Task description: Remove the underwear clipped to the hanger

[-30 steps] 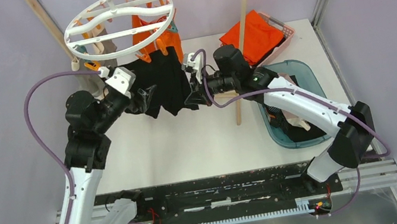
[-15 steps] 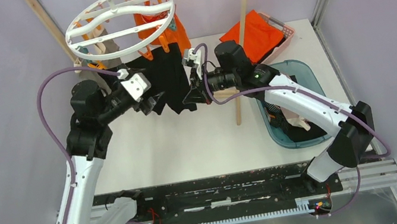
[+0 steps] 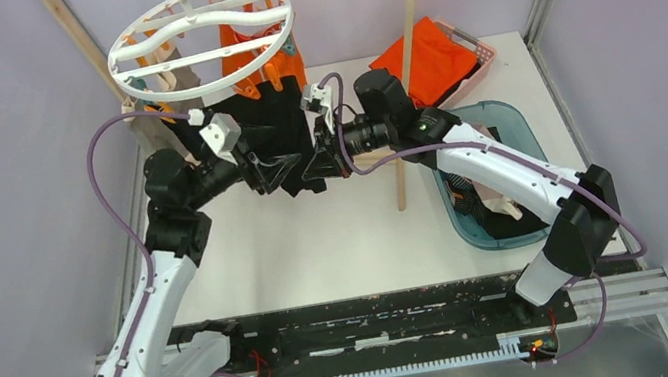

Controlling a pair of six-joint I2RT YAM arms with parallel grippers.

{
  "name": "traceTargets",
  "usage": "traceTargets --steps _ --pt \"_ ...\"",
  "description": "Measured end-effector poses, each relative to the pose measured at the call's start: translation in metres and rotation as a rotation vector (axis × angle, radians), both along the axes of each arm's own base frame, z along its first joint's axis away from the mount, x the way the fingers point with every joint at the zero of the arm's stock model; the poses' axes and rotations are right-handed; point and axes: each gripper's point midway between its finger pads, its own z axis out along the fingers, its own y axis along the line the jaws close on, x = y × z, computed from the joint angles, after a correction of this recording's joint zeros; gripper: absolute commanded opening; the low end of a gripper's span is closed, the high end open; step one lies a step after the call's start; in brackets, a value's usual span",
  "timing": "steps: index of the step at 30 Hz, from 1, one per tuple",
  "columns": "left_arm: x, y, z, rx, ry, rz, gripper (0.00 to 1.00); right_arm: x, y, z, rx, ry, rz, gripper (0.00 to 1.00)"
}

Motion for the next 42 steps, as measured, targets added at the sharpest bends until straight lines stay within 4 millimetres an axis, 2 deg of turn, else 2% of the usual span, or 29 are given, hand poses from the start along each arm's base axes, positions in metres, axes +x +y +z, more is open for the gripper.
traceTargets --steps 5,10,16,20,23,29,35,38,40,41,42 --pt "0.003 -0.003 0.011 -0.136 0.077 0.014 0.71 0.001 0.002 -0.005 -0.006 0.018 0.004 0.02" --pt "0.009 -0.002 0.017 -0.228 0.128 0.043 0.51 0.002 0.005 -0.001 0.003 0.021 0.009 0.03" --pt "0.02 -0.005 0.008 -0.296 0.204 0.051 0.5 0.001 0.009 0.003 0.008 0.022 0.014 0.04" --pt "0.021 -0.007 0.007 -0.317 0.229 0.044 0.61 0.001 0.009 0.003 0.007 0.021 0.013 0.04" --pt "0.02 -0.007 0.011 -0.332 0.228 0.037 0.65 0.003 0.01 0.004 0.007 0.019 0.01 0.05" --pt "0.019 -0.008 0.009 -0.336 0.228 0.034 0.57 0.003 0.012 0.001 -0.001 0.021 0.003 0.05" --pt "0.018 -0.013 0.005 -0.333 0.249 0.035 0.41 0.002 0.013 0.001 -0.009 0.019 0.001 0.06" --pt "0.019 -0.017 -0.001 -0.318 0.267 0.034 0.26 0.003 0.012 0.001 -0.015 0.015 -0.009 0.07" --pt "0.019 -0.019 -0.004 -0.308 0.278 0.034 0.09 0.004 0.012 0.002 -0.017 0.012 -0.016 0.12" --pt "0.02 -0.019 -0.006 -0.304 0.282 0.035 0.04 0.005 0.012 0.002 -0.018 0.01 -0.019 0.17" --pt "0.02 -0.019 -0.006 -0.303 0.285 0.036 0.03 0.006 0.011 0.001 -0.02 0.007 -0.024 0.22"
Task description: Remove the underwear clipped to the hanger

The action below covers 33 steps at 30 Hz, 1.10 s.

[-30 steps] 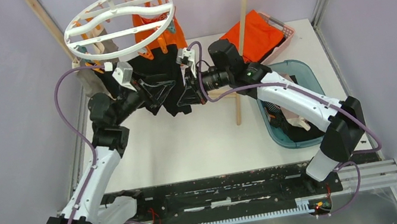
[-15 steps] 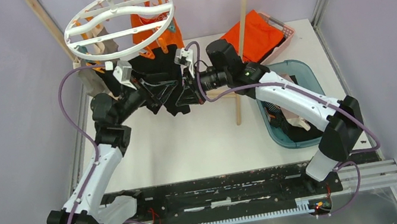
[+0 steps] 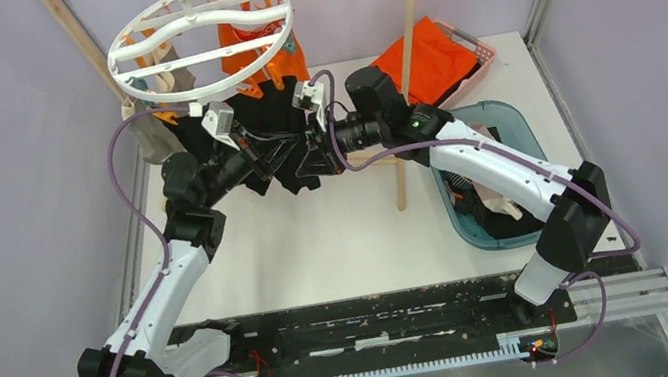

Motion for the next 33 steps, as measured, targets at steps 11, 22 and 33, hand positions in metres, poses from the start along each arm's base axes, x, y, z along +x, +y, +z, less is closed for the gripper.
traceTargets --steps 11,22,33 --pt "-0.007 0.003 0.009 0.0 -0.032 0.005 0.03 0.029 -0.017 -0.005 -0.065 -0.079 -0.148 0.94" --pt "-0.017 0.001 0.003 0.054 -0.056 -0.048 0.03 0.048 -0.049 0.081 0.016 -0.244 -0.222 0.87" --pt "-0.029 -0.003 0.004 0.073 -0.083 -0.118 0.03 0.057 -0.016 0.163 0.215 -0.303 -0.143 0.82"
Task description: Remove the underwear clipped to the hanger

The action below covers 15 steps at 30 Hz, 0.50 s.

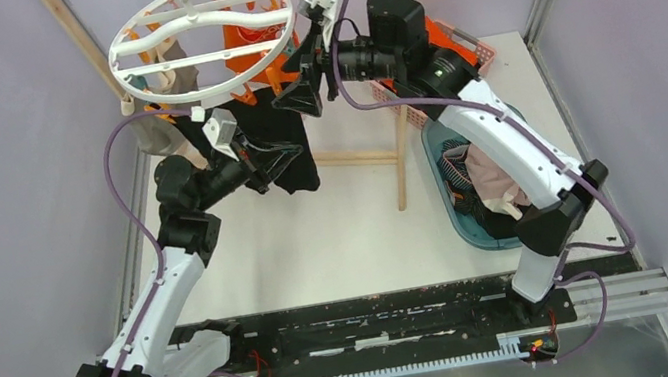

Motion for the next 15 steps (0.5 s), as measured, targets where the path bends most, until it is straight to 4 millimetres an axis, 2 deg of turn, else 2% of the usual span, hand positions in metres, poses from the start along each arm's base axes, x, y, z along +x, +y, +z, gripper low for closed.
traceTargets --steps 6,9,15 --pt "-0.004 -0.001 0.001 0.002 -0.009 -0.023 0.03 0.024 0.027 -0.024 0.004 0.105 0.018 0.79" --pt "-0.005 -0.002 0.002 0.001 -0.017 -0.031 0.03 0.03 0.033 -0.031 0.002 0.133 0.018 0.79" --pt "-0.009 -0.003 0.005 0.0 -0.036 -0.047 0.03 0.036 0.035 -0.029 0.029 0.172 0.027 0.72"
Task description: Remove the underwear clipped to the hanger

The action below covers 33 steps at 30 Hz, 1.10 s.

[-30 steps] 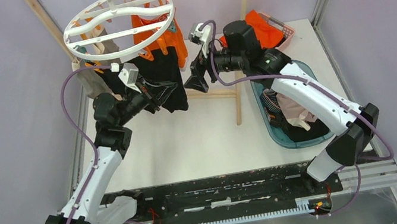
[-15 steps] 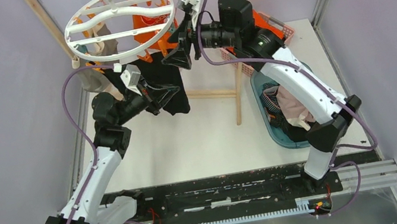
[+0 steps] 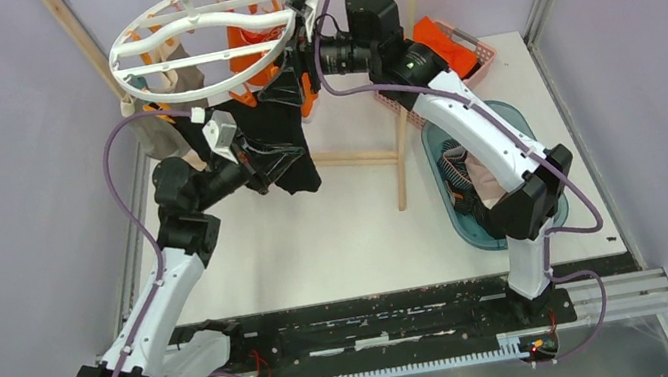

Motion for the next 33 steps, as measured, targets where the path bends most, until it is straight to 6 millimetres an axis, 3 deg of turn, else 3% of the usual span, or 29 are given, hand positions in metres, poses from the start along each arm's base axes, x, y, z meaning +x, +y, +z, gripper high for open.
traceTargets --steps 7,16,20,26,28,31,33 --pt "-0.001 0.0 0.001 -0.002 -0.009 -0.001 0.03 -0.001 -0.008 0.024 0.095 0.038 0.052 0.63" --pt "-0.002 0.0 0.002 -0.005 -0.021 -0.002 0.03 0.001 -0.003 0.026 0.14 0.088 0.104 0.48" --pt "-0.002 0.0 -0.002 -0.004 -0.015 -0.002 0.03 0.001 -0.002 0.026 0.15 0.105 0.118 0.35" --pt "-0.004 -0.001 -0.011 0.006 0.003 -0.018 0.03 0.007 -0.002 0.028 0.164 0.11 0.09 0.04" --pt "-0.005 -0.001 -0.013 0.008 0.007 -0.02 0.03 0.012 -0.004 0.028 0.165 0.112 0.069 0.12" --pt "-0.005 -0.001 -0.015 0.01 0.011 -0.02 0.03 0.017 -0.005 0.026 0.161 0.112 0.044 0.52" --pt "-0.005 -0.001 -0.015 0.011 0.014 -0.02 0.03 0.018 -0.006 0.023 0.152 0.115 0.03 0.67"
